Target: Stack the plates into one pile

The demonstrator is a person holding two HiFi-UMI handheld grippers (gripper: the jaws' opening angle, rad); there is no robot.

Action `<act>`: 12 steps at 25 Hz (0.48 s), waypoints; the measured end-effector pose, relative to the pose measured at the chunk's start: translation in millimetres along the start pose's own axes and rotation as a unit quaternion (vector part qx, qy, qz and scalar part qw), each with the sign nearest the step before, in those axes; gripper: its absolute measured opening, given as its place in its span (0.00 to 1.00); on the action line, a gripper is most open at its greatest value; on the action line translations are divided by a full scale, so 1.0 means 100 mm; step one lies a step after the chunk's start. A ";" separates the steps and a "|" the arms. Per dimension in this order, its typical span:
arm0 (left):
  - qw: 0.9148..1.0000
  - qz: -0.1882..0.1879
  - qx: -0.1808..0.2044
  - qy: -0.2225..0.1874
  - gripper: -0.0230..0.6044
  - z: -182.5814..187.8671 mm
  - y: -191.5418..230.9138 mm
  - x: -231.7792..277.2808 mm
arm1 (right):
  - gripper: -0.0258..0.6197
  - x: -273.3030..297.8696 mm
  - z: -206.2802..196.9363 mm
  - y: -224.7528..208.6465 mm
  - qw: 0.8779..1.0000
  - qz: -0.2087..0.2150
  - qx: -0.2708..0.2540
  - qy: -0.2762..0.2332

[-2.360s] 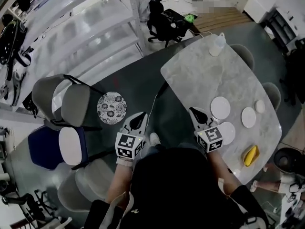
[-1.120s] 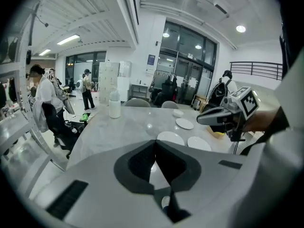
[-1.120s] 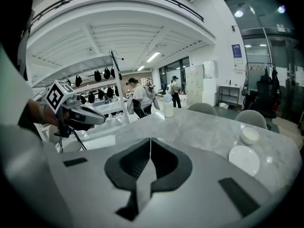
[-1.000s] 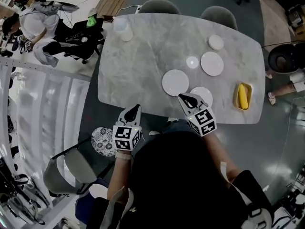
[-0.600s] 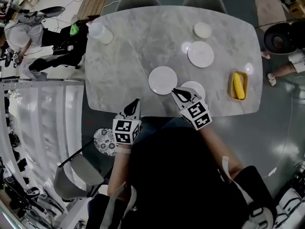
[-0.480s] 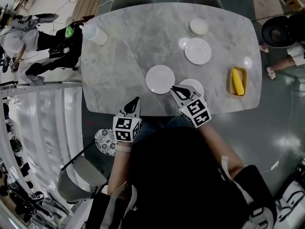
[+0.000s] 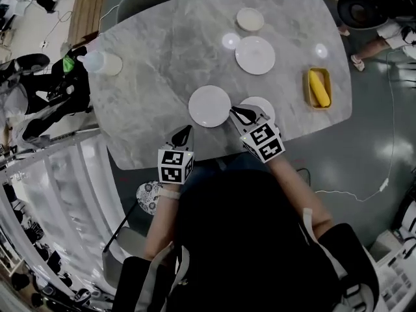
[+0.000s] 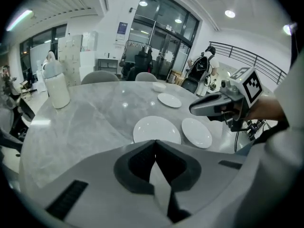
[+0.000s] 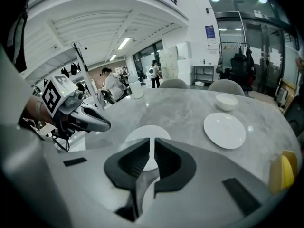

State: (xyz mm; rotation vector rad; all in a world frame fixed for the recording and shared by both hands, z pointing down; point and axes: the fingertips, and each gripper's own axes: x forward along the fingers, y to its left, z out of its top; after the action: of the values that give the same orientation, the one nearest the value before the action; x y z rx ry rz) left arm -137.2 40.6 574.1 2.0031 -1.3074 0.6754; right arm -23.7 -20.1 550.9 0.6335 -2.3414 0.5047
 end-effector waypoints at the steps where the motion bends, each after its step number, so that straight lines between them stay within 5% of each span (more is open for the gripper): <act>1: 1.000 -0.008 0.005 0.005 0.05 0.00 0.02 0.05 | 0.07 0.04 -0.02 -0.03 1.000 -0.006 0.005 0.005; 12: 0.991 -0.096 0.062 0.069 0.05 -0.10 0.07 0.52 | 0.07 0.29 -0.11 -0.28 0.994 -0.075 0.078 0.026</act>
State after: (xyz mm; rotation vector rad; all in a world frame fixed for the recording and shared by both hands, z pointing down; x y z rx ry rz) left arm -124.9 14.7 619.5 2.1075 -0.9994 0.8023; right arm -22.3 -46.3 583.4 0.8514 -2.2006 0.6308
